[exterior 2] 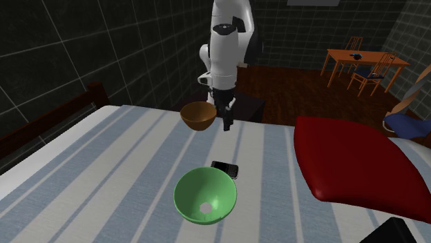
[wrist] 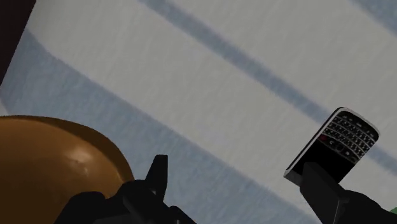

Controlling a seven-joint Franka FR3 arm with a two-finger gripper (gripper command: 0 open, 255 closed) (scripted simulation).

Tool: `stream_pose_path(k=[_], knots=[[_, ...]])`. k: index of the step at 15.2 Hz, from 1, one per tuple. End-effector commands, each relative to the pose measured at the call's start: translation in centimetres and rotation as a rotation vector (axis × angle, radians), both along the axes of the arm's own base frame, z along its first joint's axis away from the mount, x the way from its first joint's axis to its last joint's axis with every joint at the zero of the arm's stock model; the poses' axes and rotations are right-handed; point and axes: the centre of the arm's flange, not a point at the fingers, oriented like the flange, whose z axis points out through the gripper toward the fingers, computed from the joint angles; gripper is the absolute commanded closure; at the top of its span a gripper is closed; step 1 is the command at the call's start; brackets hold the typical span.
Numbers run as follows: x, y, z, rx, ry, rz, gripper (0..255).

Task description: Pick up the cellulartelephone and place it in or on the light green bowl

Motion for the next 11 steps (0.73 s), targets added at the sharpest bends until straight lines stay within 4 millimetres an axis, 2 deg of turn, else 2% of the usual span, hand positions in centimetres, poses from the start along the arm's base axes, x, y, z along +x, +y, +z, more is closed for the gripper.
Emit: stream_pose_path(k=[1,11], knots=[[1.4,1.5,-1.4,0.007,-0.003,-0.062,0],[10.2,8.4,-7.6,0.029,-0.015,-0.339,0]])
